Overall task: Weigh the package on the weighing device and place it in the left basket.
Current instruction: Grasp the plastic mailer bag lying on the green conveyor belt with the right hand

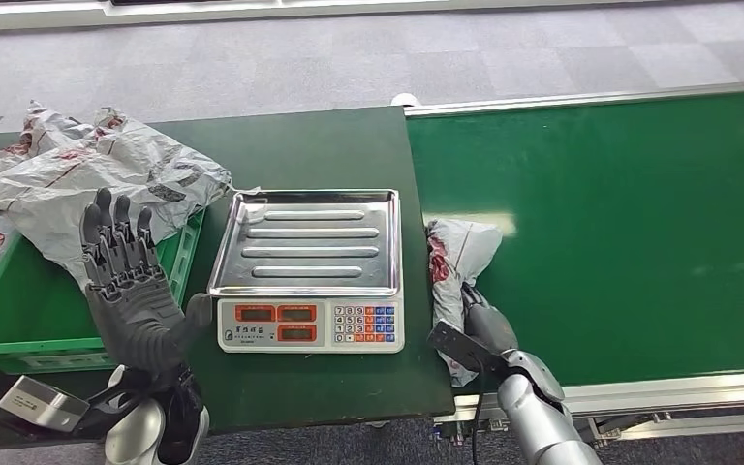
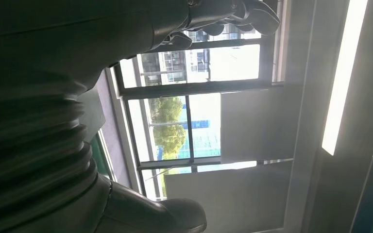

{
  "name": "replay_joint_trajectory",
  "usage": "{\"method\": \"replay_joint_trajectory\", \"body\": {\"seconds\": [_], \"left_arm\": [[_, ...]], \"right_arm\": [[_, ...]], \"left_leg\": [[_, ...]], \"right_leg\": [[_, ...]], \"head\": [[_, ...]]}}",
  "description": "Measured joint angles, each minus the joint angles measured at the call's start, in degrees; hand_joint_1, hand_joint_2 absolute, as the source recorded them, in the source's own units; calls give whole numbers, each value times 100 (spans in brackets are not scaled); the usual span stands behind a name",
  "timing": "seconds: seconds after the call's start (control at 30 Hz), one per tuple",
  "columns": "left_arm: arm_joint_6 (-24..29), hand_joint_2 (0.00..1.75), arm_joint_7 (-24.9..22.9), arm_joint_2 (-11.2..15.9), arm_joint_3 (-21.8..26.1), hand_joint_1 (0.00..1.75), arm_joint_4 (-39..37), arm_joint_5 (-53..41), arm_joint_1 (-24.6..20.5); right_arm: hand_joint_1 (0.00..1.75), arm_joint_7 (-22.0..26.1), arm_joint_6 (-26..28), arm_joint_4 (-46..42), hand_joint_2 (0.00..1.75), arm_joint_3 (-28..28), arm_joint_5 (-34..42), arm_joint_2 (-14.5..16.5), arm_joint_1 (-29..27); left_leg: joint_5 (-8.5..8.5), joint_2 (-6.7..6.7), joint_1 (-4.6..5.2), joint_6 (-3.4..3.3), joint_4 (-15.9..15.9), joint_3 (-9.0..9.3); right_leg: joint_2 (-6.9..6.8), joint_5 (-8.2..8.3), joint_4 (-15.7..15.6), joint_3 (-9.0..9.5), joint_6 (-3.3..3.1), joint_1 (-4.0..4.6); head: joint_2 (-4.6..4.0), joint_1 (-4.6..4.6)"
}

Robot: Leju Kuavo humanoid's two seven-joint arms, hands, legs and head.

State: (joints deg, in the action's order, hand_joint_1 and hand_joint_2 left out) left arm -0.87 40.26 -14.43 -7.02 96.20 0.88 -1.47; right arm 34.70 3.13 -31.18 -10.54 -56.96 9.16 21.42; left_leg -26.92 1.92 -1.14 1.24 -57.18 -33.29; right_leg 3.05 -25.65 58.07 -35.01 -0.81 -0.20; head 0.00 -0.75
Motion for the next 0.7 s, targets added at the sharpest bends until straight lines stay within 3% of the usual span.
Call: {"method": "replay_joint_trajectory", "body": {"seconds": [0.4, 0.57, 0.7], "left_arm": [[98, 175, 2, 1, 0, 0, 36, -1, -32], [139, 175, 2, 2, 0, 0, 48, -1, -23], [177, 175, 0, 2, -3, 0, 49, 12, 4]], "right_arm": [[175, -336, 553, -177, 175, 566, 461, -27, -6], [175, -541, 1279, -577, 175, 777, 538, 4, -39], [175, -819, 2266, -1574, 175, 881, 572, 107, -294]], "left_leg": [[1, 14, -15, 4, 10, 4], [17, 5, -15, 32, 10, 3], [49, -87, -14, 81, 9, 26]], "right_leg": [[16, 6, 4, -8, -22, 13], [-1, 7, 8, -8, -28, 13], [-102, 1, 9, -6, -28, 13]], "head": [[0, -1], [0, -1], [0, -2]]}}
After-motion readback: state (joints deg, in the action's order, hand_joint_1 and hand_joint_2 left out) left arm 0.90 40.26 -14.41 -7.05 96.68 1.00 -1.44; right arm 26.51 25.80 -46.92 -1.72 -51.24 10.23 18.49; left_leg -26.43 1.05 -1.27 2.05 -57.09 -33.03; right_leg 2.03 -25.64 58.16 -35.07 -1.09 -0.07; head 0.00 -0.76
